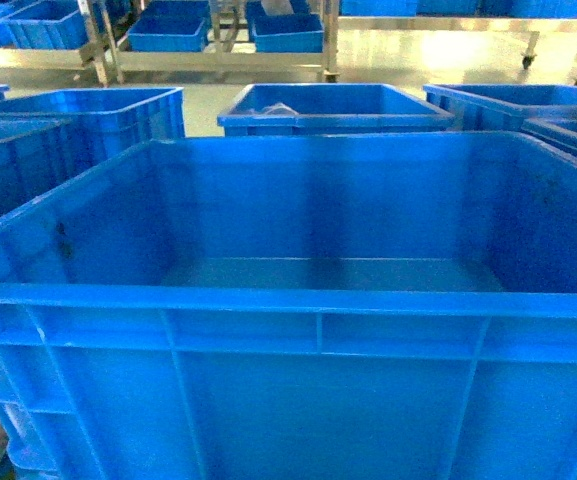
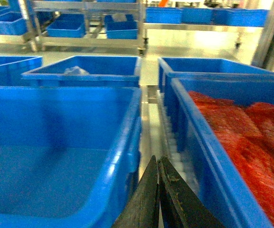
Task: Place box next to blue box on left shelf
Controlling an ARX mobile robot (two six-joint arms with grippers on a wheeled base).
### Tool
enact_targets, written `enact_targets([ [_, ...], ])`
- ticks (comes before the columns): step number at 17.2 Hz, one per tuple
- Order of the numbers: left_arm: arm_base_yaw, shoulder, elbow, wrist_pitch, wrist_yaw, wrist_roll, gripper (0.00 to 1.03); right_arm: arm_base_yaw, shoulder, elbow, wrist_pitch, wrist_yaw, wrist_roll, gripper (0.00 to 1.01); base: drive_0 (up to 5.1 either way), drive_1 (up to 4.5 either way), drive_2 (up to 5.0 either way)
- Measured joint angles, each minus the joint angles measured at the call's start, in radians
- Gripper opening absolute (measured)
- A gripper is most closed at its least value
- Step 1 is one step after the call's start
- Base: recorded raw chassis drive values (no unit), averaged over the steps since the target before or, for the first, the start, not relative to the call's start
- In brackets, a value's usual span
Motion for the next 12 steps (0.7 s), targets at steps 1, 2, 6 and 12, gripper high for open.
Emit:
enact_targets([
  [1,0.012,-0.043,-0.016,-0.026,0.012,0.0,0.02,-0.039,-0.036,-0.013,-0.017,-0.015,0.0,0.02,0.0,0.0,0.0],
  [2,0.067,-0.089,-0.03,-0.057,0.081,0.001,0.02,-0.042,-0.076,-0.028,-0.04,-0.019,0.0,0.02,0.0,0.0,0.0],
  [6,0.103,-0.206,-0.086,-0.11,0.108,0.002,0.02,-0.036,-0.211,-0.067,-0.135,-0.023,0.0,0.02,0.0,0.0,0.0],
  [12,0.104,-0.434,-0.086,-0.317,0.107,0.002,0.02,-0.036,-0.379,-0.095,-0.261,-0.024,0.0,0.02,0.0,0.0,0.0],
])
